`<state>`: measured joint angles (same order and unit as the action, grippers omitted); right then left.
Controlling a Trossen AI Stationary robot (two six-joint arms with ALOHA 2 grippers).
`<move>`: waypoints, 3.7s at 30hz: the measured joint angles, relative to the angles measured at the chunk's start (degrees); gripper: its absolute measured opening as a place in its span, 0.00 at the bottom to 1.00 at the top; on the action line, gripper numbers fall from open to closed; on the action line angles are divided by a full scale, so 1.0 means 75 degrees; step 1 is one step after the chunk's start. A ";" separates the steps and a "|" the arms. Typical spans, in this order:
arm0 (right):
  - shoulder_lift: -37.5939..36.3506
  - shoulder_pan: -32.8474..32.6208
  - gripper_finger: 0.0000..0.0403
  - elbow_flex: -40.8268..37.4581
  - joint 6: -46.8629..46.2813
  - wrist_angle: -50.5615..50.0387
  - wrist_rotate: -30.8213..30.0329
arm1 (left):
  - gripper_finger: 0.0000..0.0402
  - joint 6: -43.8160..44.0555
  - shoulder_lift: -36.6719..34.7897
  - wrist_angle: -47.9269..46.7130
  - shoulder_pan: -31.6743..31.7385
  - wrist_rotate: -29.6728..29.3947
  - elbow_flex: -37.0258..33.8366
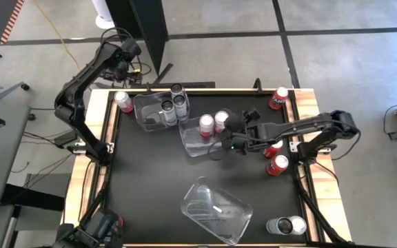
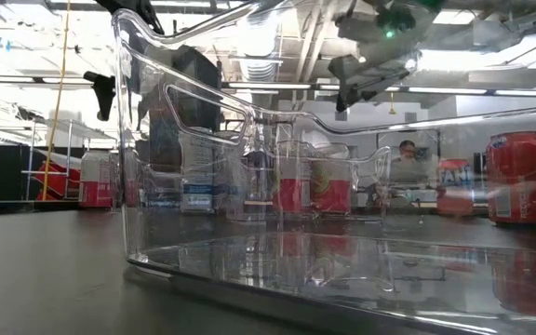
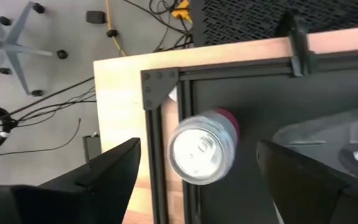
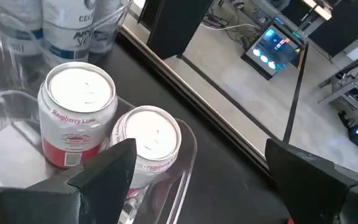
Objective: Sort soda cans
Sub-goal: Put the top left pink-white soda can in the middle transparent bin
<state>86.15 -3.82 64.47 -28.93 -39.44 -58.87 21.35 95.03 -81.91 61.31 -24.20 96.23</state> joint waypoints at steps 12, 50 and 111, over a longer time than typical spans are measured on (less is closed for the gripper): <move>-0.0216 -0.0824 0.92 -0.0012 0.0158 -0.0001 -0.1122 | 0.81 0.0579 -0.0019 0.0081 -0.0045 0.0079 0.0003; -0.0836 -0.0588 0.90 -0.0009 0.3339 0.2120 -0.0700 | 0.80 0.4260 -0.0068 0.0758 -0.0286 0.0136 -0.1588; -0.0839 -0.0076 0.90 -0.0513 0.4552 0.3214 0.1435 | 0.80 0.6280 -0.0071 0.1255 -0.0479 -0.0810 -0.2518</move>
<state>79.85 -4.39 60.62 5.21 -15.34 -48.11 68.45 94.50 -72.50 57.71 -30.27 77.34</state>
